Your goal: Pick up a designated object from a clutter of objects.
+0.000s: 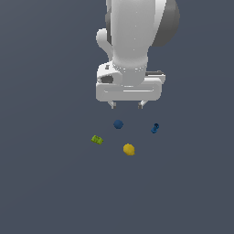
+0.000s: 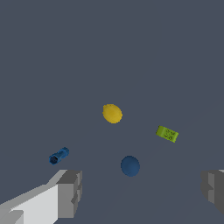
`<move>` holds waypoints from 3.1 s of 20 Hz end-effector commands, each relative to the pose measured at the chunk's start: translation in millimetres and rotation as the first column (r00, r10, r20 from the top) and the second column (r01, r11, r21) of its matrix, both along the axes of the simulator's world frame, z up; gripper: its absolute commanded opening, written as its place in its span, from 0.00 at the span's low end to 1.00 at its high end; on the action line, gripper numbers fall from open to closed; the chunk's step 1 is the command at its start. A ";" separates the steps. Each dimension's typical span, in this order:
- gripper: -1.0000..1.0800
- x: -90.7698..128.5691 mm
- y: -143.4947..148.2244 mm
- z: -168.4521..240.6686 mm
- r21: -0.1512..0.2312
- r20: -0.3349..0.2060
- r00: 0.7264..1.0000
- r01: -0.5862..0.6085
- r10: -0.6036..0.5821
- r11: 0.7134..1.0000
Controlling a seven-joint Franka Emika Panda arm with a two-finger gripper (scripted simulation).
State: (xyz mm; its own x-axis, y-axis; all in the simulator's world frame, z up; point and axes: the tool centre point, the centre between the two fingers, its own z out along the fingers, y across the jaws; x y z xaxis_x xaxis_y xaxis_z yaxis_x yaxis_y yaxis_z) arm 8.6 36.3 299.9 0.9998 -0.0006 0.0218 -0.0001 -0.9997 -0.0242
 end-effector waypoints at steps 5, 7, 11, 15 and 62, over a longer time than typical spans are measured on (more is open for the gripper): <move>0.96 -7.8 -4.6 -39.8 -0.002 -0.006 0.996 0.087 -0.087 0.996; 0.96 -12.2 -6.6 -56.2 -0.003 -0.008 0.992 0.124 -0.124 0.992; 0.96 -25.3 -11.1 -93.5 -0.006 -0.012 0.978 0.209 -0.209 0.978; 0.96 -42.6 -15.8 -130.3 -0.011 -0.016 0.955 0.296 -0.296 0.955; 0.00 -110.3 -28.1 -267.3 -0.024 -0.022 0.851 0.524 -0.524 0.851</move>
State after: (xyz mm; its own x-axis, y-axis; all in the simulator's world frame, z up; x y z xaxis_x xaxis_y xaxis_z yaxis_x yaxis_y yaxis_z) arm -101.3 8.7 33.4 0.8519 -0.5237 0.0009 -0.5237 -0.8519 -0.0008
